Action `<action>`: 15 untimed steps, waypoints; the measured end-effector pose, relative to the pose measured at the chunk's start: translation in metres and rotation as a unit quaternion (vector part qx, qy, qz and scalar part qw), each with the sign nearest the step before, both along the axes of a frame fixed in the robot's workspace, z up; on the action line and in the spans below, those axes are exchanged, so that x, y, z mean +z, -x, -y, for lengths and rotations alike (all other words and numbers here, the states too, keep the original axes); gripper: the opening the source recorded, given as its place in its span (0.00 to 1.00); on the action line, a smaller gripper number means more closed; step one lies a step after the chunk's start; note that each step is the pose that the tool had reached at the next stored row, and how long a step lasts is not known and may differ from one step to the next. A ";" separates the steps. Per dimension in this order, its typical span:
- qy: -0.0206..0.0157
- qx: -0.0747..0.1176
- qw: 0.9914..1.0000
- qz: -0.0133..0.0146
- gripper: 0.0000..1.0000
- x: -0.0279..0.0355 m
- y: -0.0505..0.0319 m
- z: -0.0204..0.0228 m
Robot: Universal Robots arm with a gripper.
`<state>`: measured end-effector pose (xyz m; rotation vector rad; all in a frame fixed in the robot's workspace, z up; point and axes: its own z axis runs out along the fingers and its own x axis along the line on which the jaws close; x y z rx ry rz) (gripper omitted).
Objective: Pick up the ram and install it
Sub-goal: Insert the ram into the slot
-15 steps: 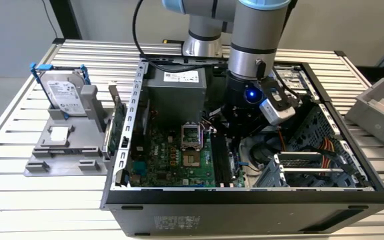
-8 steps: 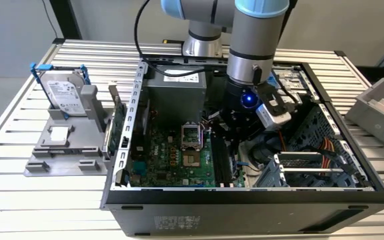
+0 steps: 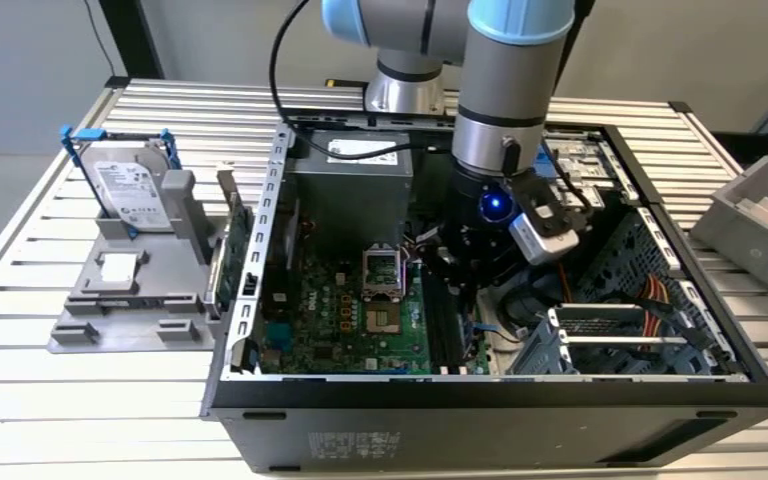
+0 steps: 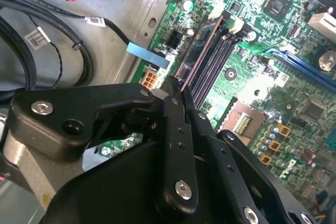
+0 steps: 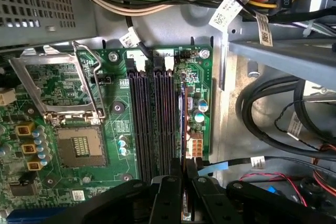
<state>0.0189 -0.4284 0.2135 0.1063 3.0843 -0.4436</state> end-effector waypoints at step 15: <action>0.001 0.011 1.000 -0.001 0.00 -0.0024 0.0030 0.0009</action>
